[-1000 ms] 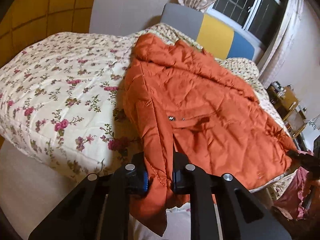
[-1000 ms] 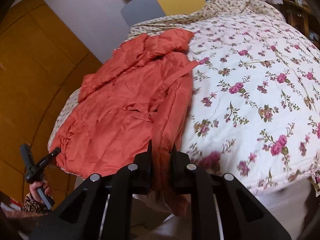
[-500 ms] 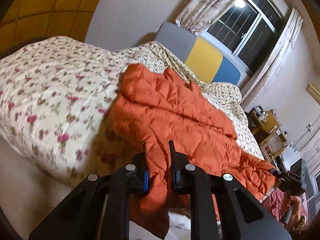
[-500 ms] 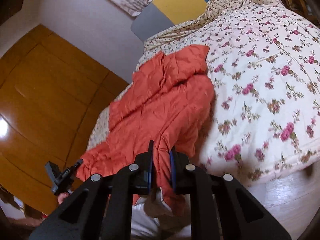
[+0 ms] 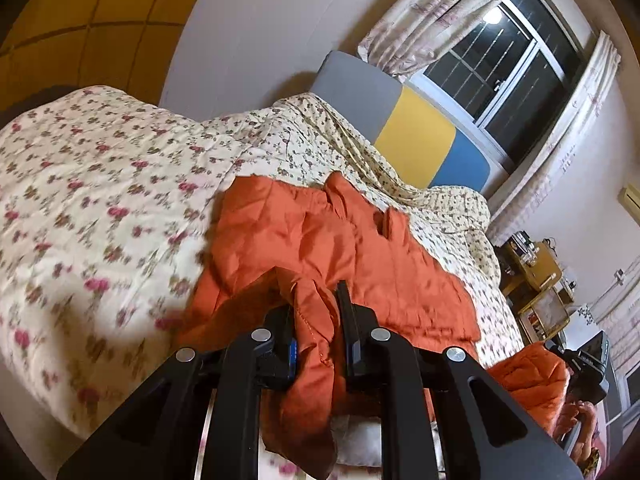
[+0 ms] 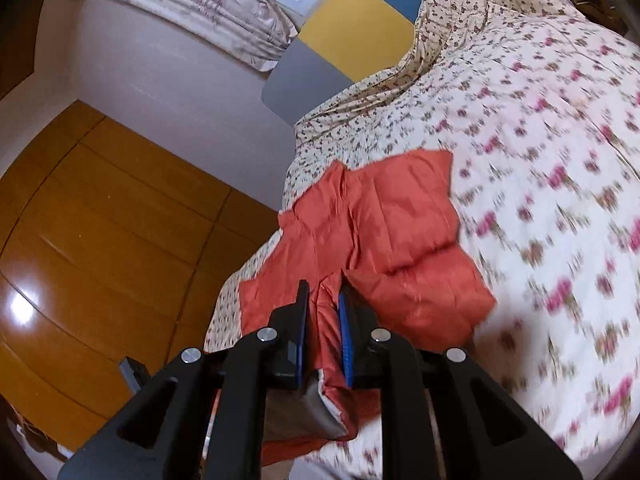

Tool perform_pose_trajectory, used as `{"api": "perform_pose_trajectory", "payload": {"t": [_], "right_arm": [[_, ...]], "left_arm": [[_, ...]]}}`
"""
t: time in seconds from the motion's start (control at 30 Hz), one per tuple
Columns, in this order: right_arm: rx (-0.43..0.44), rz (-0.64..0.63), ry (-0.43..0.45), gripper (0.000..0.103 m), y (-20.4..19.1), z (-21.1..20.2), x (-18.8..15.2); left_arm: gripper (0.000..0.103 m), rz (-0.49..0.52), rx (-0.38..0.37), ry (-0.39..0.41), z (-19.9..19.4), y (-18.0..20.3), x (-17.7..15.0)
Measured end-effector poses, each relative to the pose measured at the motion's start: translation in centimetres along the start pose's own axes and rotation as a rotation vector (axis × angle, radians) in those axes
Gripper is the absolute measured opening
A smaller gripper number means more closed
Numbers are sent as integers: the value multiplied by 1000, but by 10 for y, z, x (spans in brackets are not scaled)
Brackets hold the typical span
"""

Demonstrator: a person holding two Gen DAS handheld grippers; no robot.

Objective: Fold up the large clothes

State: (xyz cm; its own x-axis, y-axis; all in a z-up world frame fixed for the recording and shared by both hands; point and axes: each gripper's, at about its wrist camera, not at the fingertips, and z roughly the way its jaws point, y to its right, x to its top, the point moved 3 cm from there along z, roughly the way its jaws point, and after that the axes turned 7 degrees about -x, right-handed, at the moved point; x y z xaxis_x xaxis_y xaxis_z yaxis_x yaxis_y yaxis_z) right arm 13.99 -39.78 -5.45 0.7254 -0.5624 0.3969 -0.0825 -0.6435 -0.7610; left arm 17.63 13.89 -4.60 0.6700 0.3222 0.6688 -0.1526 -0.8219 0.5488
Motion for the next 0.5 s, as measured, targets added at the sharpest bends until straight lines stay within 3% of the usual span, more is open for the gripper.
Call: {"api": "perform_pose_trajectory", "payload": {"t": [0.23,0.5], "right_arm": [[-17,74,-12,13,12,58,47],[-109,166,-30,17,54,125,80]], "left_arm": [[16,-61,30,-26,53,-22,30],[16,-163,110,-79,116,-62,50]]}}
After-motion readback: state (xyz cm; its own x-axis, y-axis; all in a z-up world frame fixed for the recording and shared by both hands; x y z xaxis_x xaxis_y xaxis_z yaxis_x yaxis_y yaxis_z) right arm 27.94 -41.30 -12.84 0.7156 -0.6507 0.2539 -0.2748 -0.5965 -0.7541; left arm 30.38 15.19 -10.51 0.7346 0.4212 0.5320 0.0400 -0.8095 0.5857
